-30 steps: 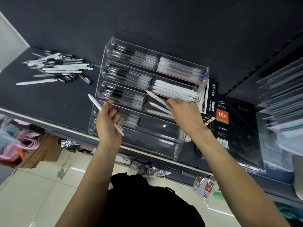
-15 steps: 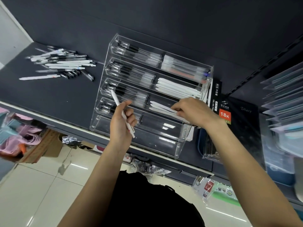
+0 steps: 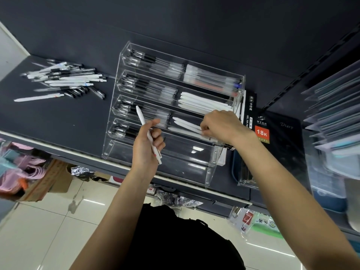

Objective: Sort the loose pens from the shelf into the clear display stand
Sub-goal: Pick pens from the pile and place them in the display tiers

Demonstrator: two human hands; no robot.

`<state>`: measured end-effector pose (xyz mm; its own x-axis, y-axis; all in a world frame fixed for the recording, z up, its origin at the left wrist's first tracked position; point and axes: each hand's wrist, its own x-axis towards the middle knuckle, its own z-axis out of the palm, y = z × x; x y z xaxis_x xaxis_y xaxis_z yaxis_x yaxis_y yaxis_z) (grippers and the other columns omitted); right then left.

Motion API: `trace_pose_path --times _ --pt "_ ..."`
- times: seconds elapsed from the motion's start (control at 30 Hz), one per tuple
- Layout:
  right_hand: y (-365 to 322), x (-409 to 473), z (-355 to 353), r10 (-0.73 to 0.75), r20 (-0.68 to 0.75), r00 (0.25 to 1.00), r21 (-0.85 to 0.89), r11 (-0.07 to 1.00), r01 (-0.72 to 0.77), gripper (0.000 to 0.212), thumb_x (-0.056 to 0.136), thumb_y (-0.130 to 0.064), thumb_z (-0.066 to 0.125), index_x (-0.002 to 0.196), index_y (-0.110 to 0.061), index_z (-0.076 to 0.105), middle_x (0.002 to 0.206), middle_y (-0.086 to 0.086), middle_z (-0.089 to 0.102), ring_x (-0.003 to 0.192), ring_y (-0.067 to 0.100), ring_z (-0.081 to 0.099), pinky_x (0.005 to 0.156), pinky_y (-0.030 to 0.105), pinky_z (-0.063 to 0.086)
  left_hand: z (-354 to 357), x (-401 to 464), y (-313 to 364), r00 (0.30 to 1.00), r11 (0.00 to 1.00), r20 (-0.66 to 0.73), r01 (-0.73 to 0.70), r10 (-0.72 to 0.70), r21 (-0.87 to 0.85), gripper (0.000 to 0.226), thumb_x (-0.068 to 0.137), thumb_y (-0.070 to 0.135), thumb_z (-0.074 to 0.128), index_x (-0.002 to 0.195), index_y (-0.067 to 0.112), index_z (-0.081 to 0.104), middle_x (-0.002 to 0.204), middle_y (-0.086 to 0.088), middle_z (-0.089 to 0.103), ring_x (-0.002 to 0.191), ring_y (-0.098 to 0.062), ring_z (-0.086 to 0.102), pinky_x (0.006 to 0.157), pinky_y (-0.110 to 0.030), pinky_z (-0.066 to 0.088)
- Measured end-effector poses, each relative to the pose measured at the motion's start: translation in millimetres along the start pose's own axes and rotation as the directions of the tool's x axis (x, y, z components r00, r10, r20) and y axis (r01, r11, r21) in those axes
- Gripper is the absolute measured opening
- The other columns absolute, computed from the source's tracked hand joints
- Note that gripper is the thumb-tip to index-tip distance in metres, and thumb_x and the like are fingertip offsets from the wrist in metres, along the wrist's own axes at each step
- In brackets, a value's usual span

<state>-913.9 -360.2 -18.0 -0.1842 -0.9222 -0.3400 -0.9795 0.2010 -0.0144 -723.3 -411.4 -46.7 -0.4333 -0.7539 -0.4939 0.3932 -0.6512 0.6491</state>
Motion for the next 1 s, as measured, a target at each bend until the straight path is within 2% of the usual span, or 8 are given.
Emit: trace_pose_path --times 0.07,0.27,0.47,0.63,0.7,0.77,0.9,1.0 --pt "-1.2 -0.7 1.0 0.003 -0.023 1.0 -0.04 0.999 -0.004 0.002 0.086 -0.013 0.064 0.085 -0.011 0.064 0.086 0.006 0.066 0.078 0.025 0.06 0.065 0.031 0.043 0.4 0.4 0.6 1.0 1.0 0.0 0.0 0.0 -0.004 0.021 0.099 0.02 0.041 0.089 0.015 0.058 0.054 0.009 0.034 0.044 -0.005 0.027 0.042 -0.015 0.027" --pt "-4.5 -1.7 4.0 -0.034 -0.066 0.997 -0.036 0.999 0.031 0.049 0.086 0.005 0.057 0.126 -0.022 0.048 0.106 0.007 0.064 0.091 0.03 0.061 0.073 0.036 0.048 -1.9 0.8 0.1 1.0 1.0 0.006 -0.006 0.006 -0.007 0.022 0.1 0.022 0.041 0.09 0.014 0.059 0.055 0.009 0.034 0.045 -0.004 0.027 0.042 -0.015 0.027" --pt "3.2 -6.8 6.3 -0.061 0.012 0.998 -0.012 0.998 0.061 0.068 0.078 0.018 0.043 0.129 -0.026 0.05 0.113 0.003 0.061 0.096 0.027 0.059 0.076 0.039 0.051 -2.6 0.5 -1.5 1.0 1.0 0.022 -0.013 0.014 -0.012 0.022 0.1 0.021 0.04 0.09 0.015 0.059 0.055 0.009 0.034 0.045 -0.004 0.027 0.042 -0.015 0.028" --pt "1.5 -16.1 4.0 0.0 -0.056 0.998 0.078 0.997 0.004 0.045 0.089 0.002 0.051 0.123 -0.026 0.054 0.118 -0.002 0.062 0.103 0.021 0.059 0.084 0.037 0.049 4.8 -3.6 -6.6 0.997 0.999 0.076 -0.031 0.029 0.027 0.026 0.102 0.024 0.036 0.09 0.016 0.058 0.061 0.007 0.041 0.051 -0.006 0.033 0.052 -0.018 0.033" --pt "-8.4 -29.0 -0.6 0.031 -0.185 0.982 0.305 0.952 0.028 0.026 0.093 -0.019 0.056 0.118 -0.025 0.059 0.112 -0.006 0.066 0.1 0.013 0.062 0.088 0.035 0.05 11.2 -7.4 -11.9 0.991 0.992 0.109 -0.088 0.078 0.09 0.031 0.103 0.029 0.032 0.093 0.019 0.059 0.07 0.005 0.05 0.061 -0.007 0.044 0.062 -0.02 0.039" --pt "-29.0 -45.0 -5.6 0.092 -0.258 0.962 0.598 0.797 0.084 0.023 0.091 -0.033 0.058 0.112 -0.026 0.063 0.103 -0.009 0.069 0.092 0.005 0.064 0.086 0.027 0.051 19.9 -11.7 -18.5 0.98 0.973 0.138 -0.166 0.144 0.16 0.033 0.103 0.033 0.029 0.097 0.021 0.059 0.084 0.003 0.06 0.077 -0.009 0.055 0.074 -0.023 0.047" --pt "-53.6 -58.6 3.2 0.146 -0.328 0.933 0.721 0.677 0.148 0.019 0.085 -0.026 0.067 0.104 -0.025 0.066 0.089 -0.013 0.071 0.081 -0.001 0.065 0.079 0.024 0.054 37.4 -18.7 -33.0 0.947 0.94 0.254 -0.256 0.196 0.226 0.034 0.103 0.039 0.027 0.106 0.026 0.058 0.105 0.002 0.065 0.101 -0.016 0.06 0.094 -0.036 0.047" --pt "-34.4 -58.8 6.8 0.274 -0.425 0.863 0.685 0.72 0.109 0.013 0.082 -0.019 0.07 0.095 -0.023 0.07 0.083 -0.014 0.069 0.073 0.0 0.064 0.075 0.025 0.055 37.6 -9.7 -32.7 0.903 0.786 0.371 -0.388 0.218 0.482 0.03 0.097 0.048 0.036 0.121 0.041 0.053 0.111 0.013 0.063 0.111 -0.003 0.055 0.096 -0.021 0.043"
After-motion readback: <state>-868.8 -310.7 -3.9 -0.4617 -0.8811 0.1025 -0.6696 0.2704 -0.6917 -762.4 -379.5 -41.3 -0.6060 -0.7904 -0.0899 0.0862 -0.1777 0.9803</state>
